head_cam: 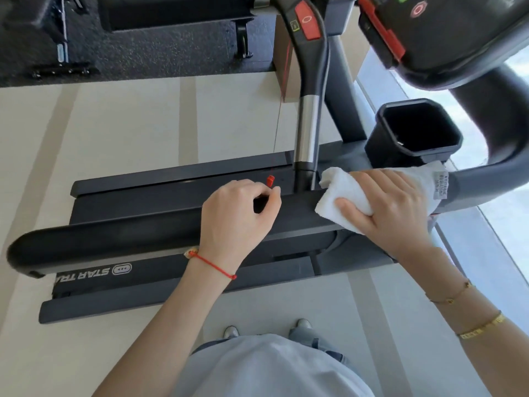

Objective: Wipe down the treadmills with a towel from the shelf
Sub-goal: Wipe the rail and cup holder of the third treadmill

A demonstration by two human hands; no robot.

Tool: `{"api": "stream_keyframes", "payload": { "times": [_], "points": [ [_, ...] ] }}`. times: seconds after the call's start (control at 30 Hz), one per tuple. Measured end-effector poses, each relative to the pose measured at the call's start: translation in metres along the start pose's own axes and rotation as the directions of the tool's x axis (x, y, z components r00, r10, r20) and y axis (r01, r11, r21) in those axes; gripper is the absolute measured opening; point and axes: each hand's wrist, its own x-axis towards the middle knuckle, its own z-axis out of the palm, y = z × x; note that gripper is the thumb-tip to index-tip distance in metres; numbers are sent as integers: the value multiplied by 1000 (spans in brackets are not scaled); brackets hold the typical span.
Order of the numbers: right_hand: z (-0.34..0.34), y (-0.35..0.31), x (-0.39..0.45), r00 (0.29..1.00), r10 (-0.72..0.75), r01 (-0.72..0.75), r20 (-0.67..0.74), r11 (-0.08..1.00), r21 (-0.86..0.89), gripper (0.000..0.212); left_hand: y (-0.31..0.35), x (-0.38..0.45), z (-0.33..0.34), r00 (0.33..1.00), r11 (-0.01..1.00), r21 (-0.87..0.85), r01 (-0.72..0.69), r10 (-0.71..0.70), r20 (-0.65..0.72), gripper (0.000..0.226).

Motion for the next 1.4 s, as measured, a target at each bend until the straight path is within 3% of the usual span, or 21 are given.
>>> {"api": "stream_keyframes", "payload": {
  "times": [0.17, 0.33, 0.5, 0.83, 1.13, 1.27, 1.4],
  "points": [
    [-19, 52, -7, 999, 12, -13, 51, 1000, 22, 37, 40, 5, 35, 1000, 999, 33, 17, -16, -25, 31],
    [-18, 52, -4, 999, 13, -16, 43, 998, 67, 40, 62, 12, 54, 994, 995, 79, 54, -46, -99, 34],
    [-11, 31, -2, 994, -33, 18, 101, 989, 145, 47, 61, 11, 62, 982, 988, 100, 116, -99, -164, 42],
    [-23, 88, -7, 985, -99, 79, 142, 987, 142, 45, 54, 13, 71, 964, 970, 166, 176, -136, -229, 48],
    [-10, 30, 21, 935, -122, 58, 332, 979, 197, 53, 50, 13, 68, 966, 970, 199, 138, -88, -242, 45],
    [-20, 51, 13, 920, -150, 68, 362, 971, 228, 55, 49, 12, 66, 976, 980, 162, 113, -79, -201, 45],
    [-29, 70, 6, 925, -80, 22, 372, 987, 158, 54, 49, 12, 66, 975, 987, 119, 109, -84, -204, 46]
  ]
}}
